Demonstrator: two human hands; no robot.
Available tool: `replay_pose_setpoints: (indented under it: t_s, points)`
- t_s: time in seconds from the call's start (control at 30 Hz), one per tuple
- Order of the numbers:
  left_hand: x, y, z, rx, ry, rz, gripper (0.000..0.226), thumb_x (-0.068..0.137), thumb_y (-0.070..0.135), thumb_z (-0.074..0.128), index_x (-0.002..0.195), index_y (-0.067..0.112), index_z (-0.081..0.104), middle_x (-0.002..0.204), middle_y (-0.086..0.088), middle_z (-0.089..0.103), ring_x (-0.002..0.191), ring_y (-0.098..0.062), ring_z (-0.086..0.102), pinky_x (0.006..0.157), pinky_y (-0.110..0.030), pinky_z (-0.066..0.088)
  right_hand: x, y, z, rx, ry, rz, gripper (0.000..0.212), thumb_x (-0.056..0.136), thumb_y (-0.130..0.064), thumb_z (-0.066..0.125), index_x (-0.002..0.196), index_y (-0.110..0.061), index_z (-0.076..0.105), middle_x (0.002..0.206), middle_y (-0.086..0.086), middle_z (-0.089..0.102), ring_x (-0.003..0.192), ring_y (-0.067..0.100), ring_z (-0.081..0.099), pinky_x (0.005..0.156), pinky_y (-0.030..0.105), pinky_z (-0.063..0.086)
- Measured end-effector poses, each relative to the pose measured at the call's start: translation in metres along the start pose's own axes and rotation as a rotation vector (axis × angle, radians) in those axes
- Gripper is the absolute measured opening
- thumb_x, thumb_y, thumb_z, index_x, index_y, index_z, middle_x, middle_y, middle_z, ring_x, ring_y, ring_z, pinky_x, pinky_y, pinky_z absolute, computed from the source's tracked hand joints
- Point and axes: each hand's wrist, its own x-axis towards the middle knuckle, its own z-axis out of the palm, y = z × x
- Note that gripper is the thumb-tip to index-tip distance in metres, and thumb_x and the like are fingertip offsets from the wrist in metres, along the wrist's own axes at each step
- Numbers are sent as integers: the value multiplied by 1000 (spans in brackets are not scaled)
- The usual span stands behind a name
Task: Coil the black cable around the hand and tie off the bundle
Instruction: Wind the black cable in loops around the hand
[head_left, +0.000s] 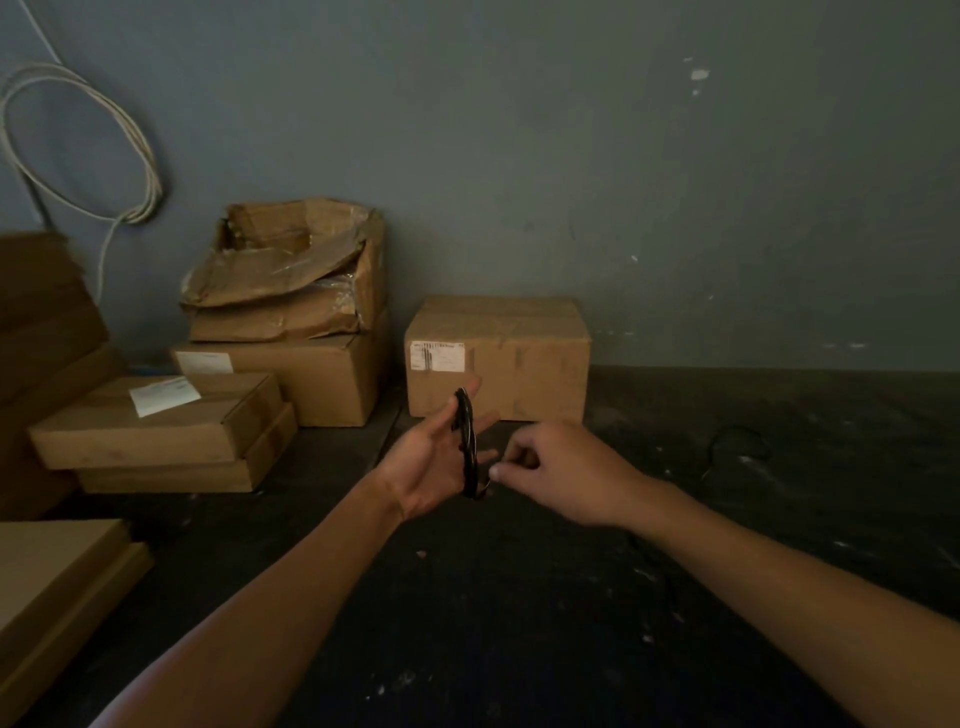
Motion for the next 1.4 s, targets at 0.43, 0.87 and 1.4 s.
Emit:
replay_pose_setpoints:
  t_s: [0.43,0.87,1.4]
  points:
    - [-25,-11,24,220,-291,-328,41,92,51,44,133,54,50,155,2,36,147,-39,16,111,-74,8,37,11,-64,-344,10,-112,6,84,-33,71,84,-31,65,91,-8,66,89,13,61,81,40,52]
    - [-34,4,34,155,-486,-314,54,91,51,51,143,51,39,158,-3,34,144,-39,27,109,-75,16,49,66,-49,38,39,-75,16,95,-24,57,103,-27,70,102,-7,67,98,10,60,84,31,45]
    - [-13,32,41,-43,-417,-72,47,99,47,31,145,47,37,157,-11,36,139,-47,34,106,-77,20,8,68,76,785,19,205,23,102,-23,42,105,-20,65,79,2,62,67,12,56,62,25,48]
